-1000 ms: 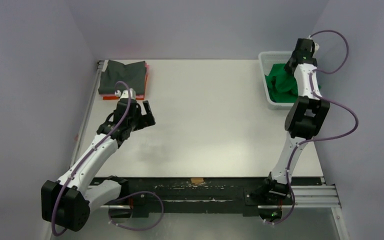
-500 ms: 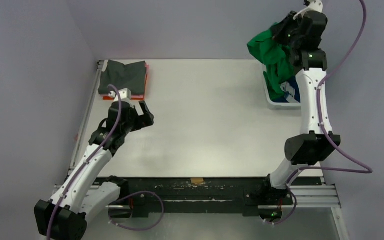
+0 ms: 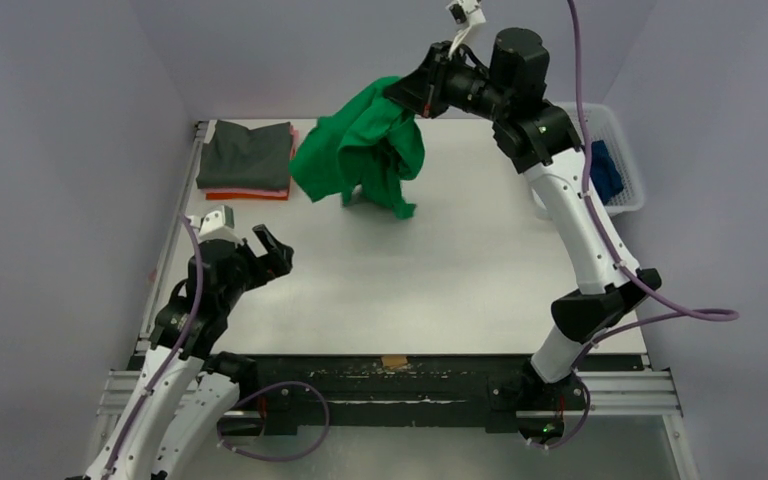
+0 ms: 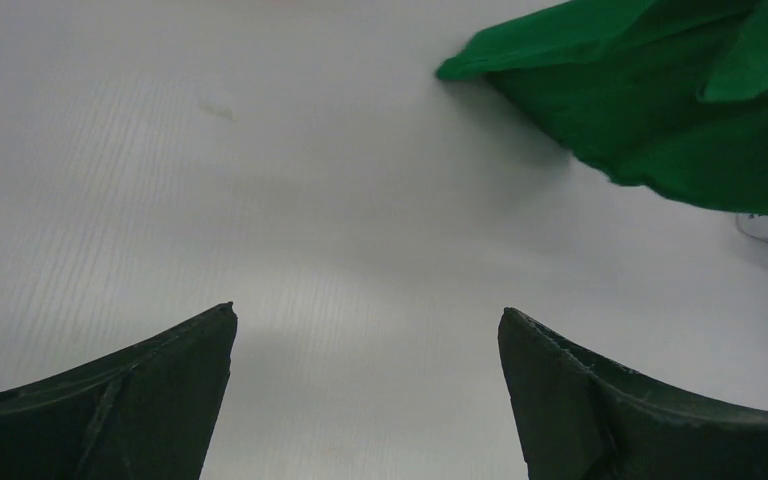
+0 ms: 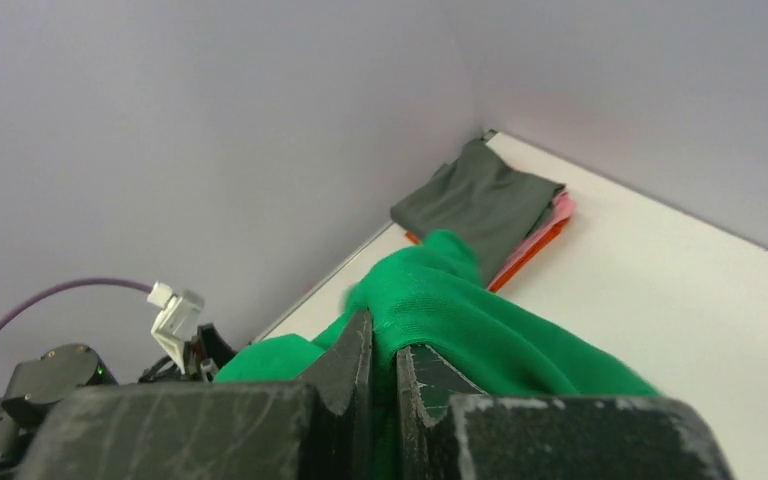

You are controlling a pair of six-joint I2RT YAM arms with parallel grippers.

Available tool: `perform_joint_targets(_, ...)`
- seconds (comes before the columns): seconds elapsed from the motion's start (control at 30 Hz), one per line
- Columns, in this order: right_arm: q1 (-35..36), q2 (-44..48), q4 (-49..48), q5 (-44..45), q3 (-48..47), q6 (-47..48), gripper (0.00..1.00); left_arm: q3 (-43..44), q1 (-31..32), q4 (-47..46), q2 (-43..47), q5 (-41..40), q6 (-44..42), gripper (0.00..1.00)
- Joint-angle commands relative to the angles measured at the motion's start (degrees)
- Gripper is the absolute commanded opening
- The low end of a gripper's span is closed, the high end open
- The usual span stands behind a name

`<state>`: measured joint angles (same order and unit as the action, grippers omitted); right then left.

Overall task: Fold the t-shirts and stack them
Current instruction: Move the tshirt to the center of the board, then flatten out the tshirt

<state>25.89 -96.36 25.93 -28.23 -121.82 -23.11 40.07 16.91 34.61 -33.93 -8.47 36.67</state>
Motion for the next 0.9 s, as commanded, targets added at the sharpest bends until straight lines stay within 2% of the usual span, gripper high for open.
perform_joint_targets(0.0, 0.6, 0.8, -2.5, -3.4, -0.1, 0.5, 0.0, -0.4, 0.0, 6.4, 3.7, -4.5, 3.7, 1.0)
perform_joint_targets(0.07, 0.5, 3.7, -3.0, -0.8, 6.4, 2.9, 0.0, -0.5, 0.0, 8.2, 5.0, -5.5, 4.6, 1.0)
perform_joint_targets(0.13, 0.3, 7.6, -2.7, 6.5, 15.2, 5.8, 0.0, -0.9, 0.0, 8.9, 5.9, -6.1, 5.5, 1.0)
perform_joint_targets(0.2, -0.5, 11.9, -3.1, 15.1, 26.0, 8.5, 0.0, -1.2, 0.0, 9.3, 6.0, -6.4, 6.4, 1.0)
perform_joint_targets(0.27, -3.4, 15.9, -7.2, 19.0, 42.2, 7.5, 0.03, -1.2, 0.0, 9.5, 5.4, -6.4, 6.7, 1.0)
perform_joint_targets(0.33, -8.8, 17.8, -10.4, 19.5, 53.4, 4.1, 0.13, -1.3, 0.0, 9.7, 4.4, -6.3, 7.0, 1.0)
perform_joint_targets(0.37, -11.6, 18.0, -10.9, 20.5, 57.2, 2.1, 0.23, -1.4, 0.0, 9.9, 3.7, -6.1, 7.3, 1.0)
perform_joint_targets(0.4, -14.1, 17.8, -10.3, 23.3, 60.2, 0.2, 0.4, -1.5, 0.0, 10.0, 2.8, -5.7, 7.5, 1.0)
perform_joint_targets(0.43, -15.6, 17.5, -8.5, 27.0, 61.6, -0.4, 0.56, -1.7, 0.0, 10.0, 1.9, -5.3, 7.7, 1.0)
perform_joint_targets(0.47, -16.0, 17.5, -6.1, 33.8, 61.7, -0.3, 0.64, -2.1, 0.0, 9.8, 1.1, -4.9, 7.9, 1.0)
perform_joint_targets(0.53, -15.8, 19.0, -1.8, 41.0, 61.2, 0.6, 0.71, -3.2, 0.0, 8.9, -0.7, -3.8, 8.3, 1.0)
perform_joint_targets(0.63, -13.0, 23.8, -3.3, 42.0, 64.5, 0.5, 0.81, -5.4, 0.0, 5.9, -4.0, -1.1, 9.2, 1.0)
perform_joint_targets(0.7, -8.7, 26.5, -3.8, 42.5, 67.3, 0.6, 0.83, -7.0, 0.0, 3.8, -6.4, 1.6, 9.5, 1.0)
perform_joint_targets(0.77, -3.2, 27.6, -4.7, 42.2, 70.6, 0.6, 0.83, -9.3, 0.0, 2.1, -8.4, 4.6, 9.9, 0.96)
perform_joint_targets(0.87, 3.1, 25.7, -8.2, 35.3, 73.4, -1.6, 0.76, -13.4, 0.1, -1.1, -9.8, 9.8, 10.9, 0.91)
